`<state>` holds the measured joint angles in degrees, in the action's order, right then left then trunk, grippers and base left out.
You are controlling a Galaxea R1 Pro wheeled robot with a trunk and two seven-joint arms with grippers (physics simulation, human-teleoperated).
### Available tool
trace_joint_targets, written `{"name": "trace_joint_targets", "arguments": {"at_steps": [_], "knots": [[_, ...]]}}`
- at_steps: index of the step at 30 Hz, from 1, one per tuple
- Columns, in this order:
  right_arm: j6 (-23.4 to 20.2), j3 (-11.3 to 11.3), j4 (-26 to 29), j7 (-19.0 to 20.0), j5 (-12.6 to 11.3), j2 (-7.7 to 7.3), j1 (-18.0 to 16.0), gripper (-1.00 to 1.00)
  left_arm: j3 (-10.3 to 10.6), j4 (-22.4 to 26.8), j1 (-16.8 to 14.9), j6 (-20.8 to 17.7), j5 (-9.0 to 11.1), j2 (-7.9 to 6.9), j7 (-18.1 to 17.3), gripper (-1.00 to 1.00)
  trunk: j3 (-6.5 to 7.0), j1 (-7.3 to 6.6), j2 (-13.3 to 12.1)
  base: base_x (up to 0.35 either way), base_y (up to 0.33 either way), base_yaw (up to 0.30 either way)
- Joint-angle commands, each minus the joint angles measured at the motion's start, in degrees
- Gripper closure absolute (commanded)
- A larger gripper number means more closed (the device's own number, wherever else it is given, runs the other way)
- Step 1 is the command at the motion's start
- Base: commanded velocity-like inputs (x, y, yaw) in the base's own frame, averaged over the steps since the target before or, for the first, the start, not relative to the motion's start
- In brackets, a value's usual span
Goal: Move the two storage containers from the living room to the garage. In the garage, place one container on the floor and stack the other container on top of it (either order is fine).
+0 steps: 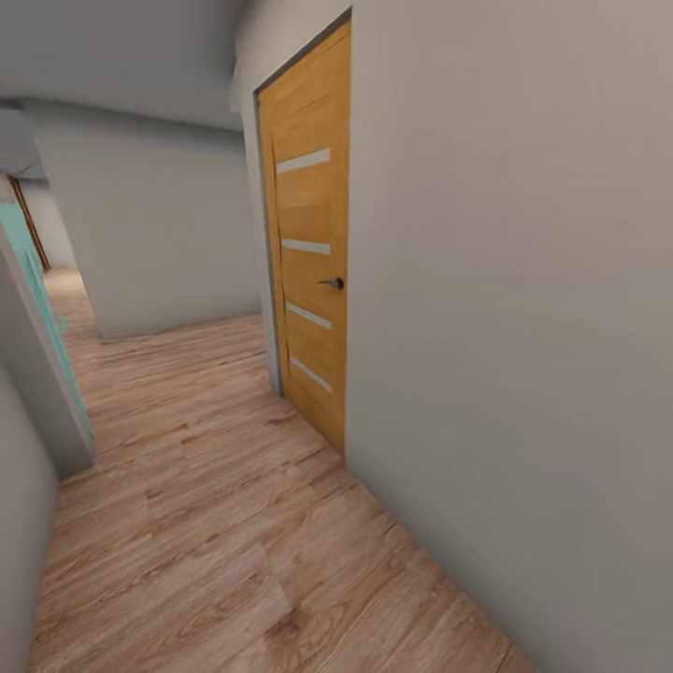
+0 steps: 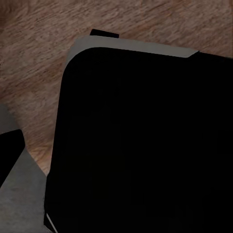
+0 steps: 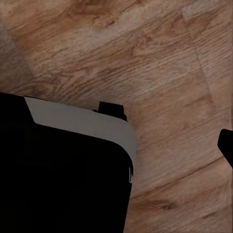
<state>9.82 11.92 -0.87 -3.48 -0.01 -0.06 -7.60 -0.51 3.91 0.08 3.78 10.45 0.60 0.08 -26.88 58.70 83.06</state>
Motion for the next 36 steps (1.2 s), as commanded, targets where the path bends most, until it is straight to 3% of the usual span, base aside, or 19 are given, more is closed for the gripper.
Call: {"name": "trace_joint_targets", "arguments": {"at_steps": [1,36], "knots": [[0.2,0.4,-0.1,-0.2,0.0,0.00,-0.1,-1.00,0.0,0.0,0.0,0.1,0.3,0.01,0.0,-1.00,-0.05,0.03,0.0,0.320,0.000,0.281],[0.3,0.3,-0.1,-0.2,0.1,-0.03,-0.1,-1.00,0.0,0.0,0.0,0.1,0.4,0.01,0.0,-1.00,-0.05,0.03,0.0,0.303,0.000,0.280]]}}
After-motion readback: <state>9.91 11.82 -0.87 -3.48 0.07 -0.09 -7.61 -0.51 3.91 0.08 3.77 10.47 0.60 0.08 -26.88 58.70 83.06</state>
